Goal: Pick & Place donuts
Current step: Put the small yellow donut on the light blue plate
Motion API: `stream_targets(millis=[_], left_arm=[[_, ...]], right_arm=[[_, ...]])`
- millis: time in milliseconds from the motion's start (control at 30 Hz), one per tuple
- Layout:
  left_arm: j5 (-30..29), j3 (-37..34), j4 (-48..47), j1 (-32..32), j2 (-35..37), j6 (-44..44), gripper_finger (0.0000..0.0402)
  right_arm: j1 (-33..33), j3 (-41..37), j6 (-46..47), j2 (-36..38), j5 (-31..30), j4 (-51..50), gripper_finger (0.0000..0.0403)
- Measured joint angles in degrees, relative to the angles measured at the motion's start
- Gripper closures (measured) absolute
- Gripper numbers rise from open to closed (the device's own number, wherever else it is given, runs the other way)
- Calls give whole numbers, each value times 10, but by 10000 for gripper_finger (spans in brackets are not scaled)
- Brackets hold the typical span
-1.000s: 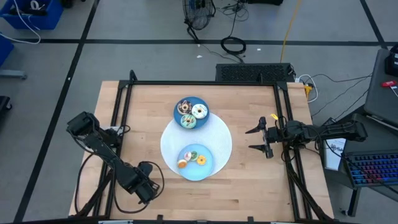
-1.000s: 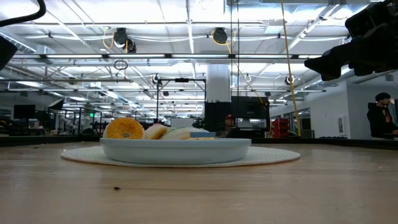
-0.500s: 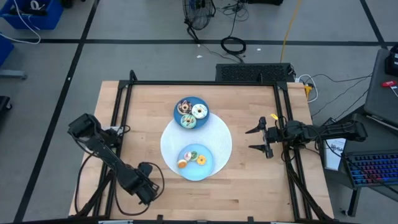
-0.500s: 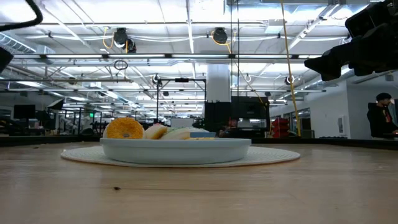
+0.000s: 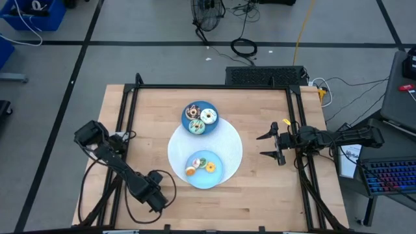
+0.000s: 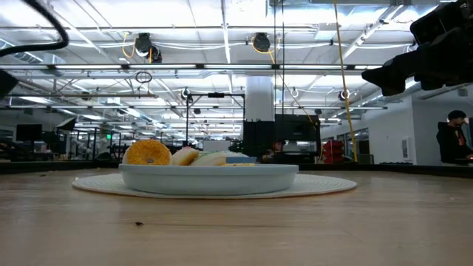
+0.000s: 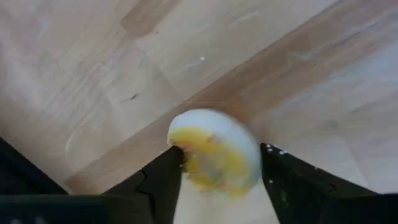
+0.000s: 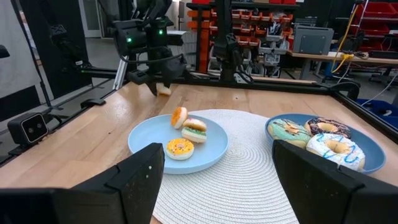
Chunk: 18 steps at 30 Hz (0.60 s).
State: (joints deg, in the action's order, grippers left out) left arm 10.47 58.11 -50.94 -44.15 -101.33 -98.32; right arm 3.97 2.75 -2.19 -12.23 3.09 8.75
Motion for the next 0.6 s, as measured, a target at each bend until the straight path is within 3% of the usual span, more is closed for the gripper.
stream_targets(millis=[100, 300, 600], left_arm=[[-4, 0, 5, 12, 14, 26, 239], [-39, 1, 41, 49, 38, 112, 380], [-73, 36, 148, 156, 49, 347, 393]], right_arm=[[0, 0, 0, 0, 0, 0, 119], [0, 0, 0, 0, 0, 0, 119], [0, 0, 0, 0, 0, 0, 119]])
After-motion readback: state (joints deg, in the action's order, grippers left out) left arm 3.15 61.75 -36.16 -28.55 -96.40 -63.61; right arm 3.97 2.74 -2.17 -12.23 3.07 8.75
